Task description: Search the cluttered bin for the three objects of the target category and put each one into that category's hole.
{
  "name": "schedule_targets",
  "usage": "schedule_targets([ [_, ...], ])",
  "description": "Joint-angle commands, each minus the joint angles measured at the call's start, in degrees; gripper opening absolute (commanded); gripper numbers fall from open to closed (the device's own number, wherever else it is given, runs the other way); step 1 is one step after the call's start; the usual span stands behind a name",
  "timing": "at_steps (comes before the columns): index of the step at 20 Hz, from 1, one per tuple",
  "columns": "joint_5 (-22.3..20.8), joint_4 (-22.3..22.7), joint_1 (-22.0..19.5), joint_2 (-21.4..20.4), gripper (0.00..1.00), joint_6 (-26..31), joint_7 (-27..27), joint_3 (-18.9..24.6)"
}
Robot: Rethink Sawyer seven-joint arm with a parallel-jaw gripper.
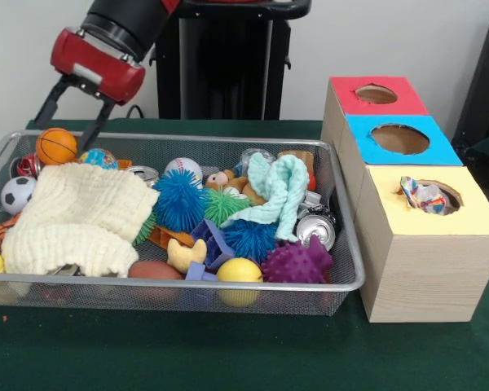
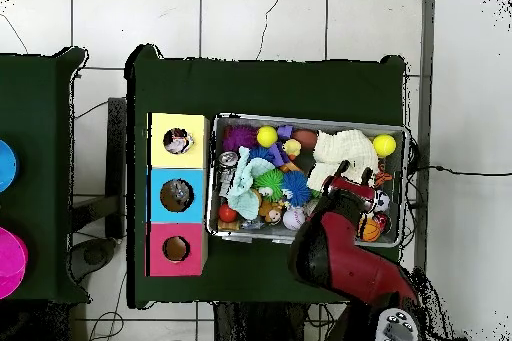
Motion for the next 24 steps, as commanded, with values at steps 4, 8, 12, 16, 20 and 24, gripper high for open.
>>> schedule_targets([
  [4,-5.89,2.45,-7.37,8.01,1.0,-0.42,15.13,12.92],
  [8,-9.27,1.93,-11.81,11.17,1.0,-1.76,16.72,18.03],
  [12,-9.16,1.92,-12.81,11.74,1.0,-2.12,15.64,18.73],
  [16,-7.0,2.19,-13.66,13.43,1.0,-2.39,15.24,18.32],
  [20,-7.67,1.46,-15.93,15.64,1.0,-1.99,14.5,18.91],
  [24,-10.03,0.77,-19.02,17.06,1.0,-1.86,13.5,19.96],
])
